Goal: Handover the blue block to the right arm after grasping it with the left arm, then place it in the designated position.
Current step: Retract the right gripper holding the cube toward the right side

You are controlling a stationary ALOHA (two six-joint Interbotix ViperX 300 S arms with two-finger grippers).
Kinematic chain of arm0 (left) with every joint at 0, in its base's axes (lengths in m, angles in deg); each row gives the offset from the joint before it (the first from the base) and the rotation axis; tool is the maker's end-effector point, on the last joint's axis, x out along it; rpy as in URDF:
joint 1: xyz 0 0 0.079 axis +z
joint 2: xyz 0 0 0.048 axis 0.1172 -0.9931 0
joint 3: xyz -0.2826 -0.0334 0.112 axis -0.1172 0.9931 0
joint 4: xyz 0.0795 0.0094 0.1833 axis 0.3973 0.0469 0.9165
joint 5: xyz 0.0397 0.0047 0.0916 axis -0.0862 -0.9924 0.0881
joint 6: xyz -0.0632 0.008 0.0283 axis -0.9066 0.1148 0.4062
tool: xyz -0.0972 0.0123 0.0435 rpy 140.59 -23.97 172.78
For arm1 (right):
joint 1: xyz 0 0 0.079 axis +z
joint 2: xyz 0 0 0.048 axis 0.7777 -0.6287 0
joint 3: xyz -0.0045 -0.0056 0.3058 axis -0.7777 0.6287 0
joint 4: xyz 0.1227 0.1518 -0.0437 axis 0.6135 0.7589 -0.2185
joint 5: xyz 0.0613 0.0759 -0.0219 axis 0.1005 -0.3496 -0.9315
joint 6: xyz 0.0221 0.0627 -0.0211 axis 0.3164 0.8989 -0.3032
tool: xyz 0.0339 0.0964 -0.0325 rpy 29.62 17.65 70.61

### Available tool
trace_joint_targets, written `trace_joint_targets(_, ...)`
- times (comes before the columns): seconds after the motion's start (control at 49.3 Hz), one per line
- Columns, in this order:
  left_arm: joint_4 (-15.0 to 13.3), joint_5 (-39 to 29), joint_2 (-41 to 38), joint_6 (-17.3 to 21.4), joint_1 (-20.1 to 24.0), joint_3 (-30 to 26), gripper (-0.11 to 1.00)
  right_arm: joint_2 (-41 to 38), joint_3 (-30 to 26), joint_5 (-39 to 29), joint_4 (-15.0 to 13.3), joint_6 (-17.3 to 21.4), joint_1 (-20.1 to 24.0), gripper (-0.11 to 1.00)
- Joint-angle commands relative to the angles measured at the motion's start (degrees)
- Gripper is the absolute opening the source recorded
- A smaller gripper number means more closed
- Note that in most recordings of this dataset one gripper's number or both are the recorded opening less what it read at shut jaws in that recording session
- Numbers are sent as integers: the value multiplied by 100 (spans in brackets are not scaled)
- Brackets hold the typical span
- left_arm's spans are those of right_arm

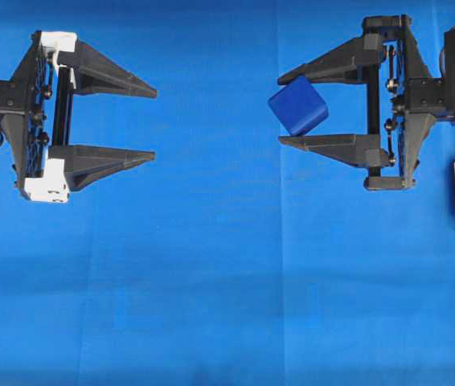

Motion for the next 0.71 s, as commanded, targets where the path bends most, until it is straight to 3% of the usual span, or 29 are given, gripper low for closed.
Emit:
trace_joint_targets(0.0, 9, 26, 141, 0, -9, -70, 93, 62, -97, 18, 18, 18, 9, 53)
trace_joint_targets(0.527, 9, 26, 141, -9, -9, -70, 93, 62, -97, -97, 18, 35, 18, 53)
trace_joint_targets(0.689, 9, 26, 132, -9, -9, -70, 93, 62, -97, -360, 26, 202, 88, 53)
